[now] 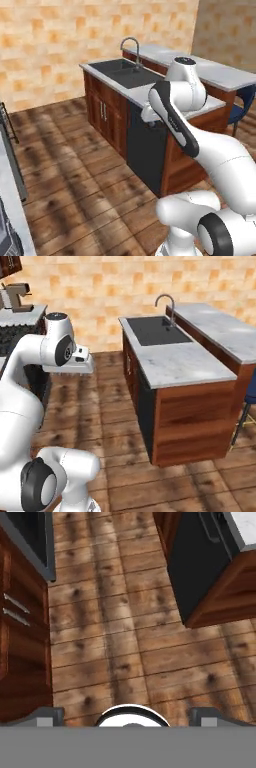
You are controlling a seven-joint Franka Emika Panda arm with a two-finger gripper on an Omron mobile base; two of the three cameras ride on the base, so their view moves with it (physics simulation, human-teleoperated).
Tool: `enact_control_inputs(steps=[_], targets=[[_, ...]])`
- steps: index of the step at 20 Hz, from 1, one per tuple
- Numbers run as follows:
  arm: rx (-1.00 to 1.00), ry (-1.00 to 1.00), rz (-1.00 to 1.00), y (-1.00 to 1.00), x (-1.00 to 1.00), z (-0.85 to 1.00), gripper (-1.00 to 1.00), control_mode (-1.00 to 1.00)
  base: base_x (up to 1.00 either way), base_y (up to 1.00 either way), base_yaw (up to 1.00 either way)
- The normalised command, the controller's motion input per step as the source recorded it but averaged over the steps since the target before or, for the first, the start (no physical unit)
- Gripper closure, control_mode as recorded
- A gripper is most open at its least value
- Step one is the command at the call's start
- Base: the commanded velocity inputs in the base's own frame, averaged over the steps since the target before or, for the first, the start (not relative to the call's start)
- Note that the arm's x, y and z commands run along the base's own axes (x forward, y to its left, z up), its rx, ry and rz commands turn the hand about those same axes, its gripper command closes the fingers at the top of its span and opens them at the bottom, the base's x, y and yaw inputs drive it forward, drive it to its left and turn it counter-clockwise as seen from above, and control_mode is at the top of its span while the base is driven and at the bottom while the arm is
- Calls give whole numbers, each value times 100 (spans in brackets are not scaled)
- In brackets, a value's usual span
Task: Navigate to the dishwasher.
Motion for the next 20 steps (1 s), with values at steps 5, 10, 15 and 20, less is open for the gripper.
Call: enact_control_inputs(steps=[5,10,15,20], targets=[[0,0,0,0,0,0,-100,100,24,-12,-80],[0,0,0,0,0,0,-100,100,89,19,-55],[0,0,0,0,0,0,-100,100,100,49,-46],[0,0,0,0,0,0,-100,100,77,69,-51]])
